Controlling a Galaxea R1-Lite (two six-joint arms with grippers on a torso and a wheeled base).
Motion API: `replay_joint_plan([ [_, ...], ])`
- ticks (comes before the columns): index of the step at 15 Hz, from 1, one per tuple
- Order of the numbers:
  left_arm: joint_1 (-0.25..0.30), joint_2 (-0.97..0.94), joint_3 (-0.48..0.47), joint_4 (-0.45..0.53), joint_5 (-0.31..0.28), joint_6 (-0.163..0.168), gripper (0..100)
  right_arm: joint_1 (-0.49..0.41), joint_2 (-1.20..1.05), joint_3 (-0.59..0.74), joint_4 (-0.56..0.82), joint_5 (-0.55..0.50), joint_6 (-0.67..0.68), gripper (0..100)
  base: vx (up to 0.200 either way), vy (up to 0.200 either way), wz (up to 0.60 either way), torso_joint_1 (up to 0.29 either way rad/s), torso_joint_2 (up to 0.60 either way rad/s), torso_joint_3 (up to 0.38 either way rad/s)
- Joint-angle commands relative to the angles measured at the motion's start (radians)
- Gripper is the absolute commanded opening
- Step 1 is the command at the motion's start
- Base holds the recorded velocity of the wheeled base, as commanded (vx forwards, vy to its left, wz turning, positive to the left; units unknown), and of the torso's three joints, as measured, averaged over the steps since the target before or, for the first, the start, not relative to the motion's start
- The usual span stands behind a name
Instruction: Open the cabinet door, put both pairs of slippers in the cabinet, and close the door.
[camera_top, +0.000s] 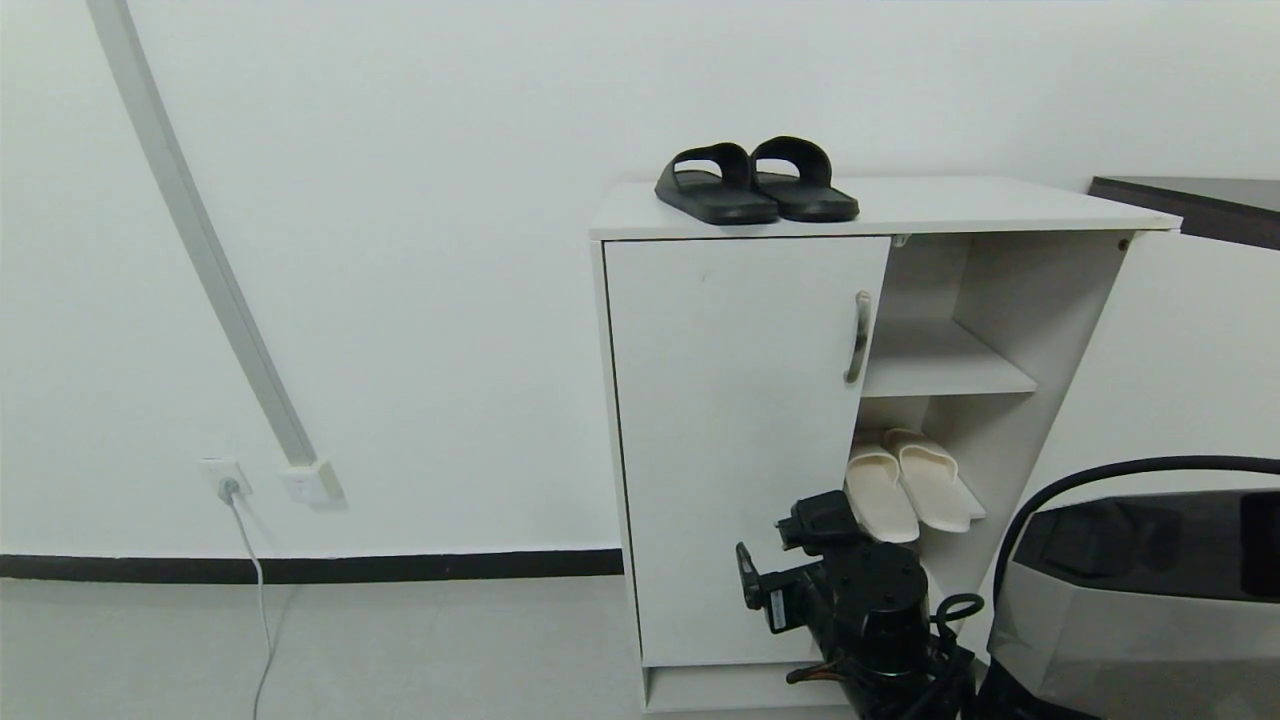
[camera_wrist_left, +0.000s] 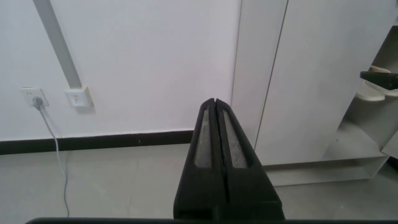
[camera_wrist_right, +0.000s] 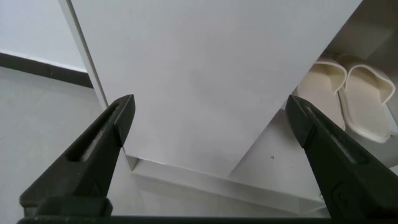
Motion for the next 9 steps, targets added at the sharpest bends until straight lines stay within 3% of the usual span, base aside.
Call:
replay_joint_plan([
  [1, 0.0, 0.001, 0.0, 0.0, 0.0, 0.0, 0, 0.0, 0.003, -0.001, -0.001, 0.0, 0.0, 100, 0.0, 0.0, 0.0, 0.032, -0.2, -0.173],
  [9, 0.0, 0.001, 0.0, 0.0, 0.0, -0.002, 0, 0.002, 0.003, 0.001, -0.001, 0.0, 0.0, 100, 0.0, 0.0, 0.0, 0.097, -0.41, -0.316],
])
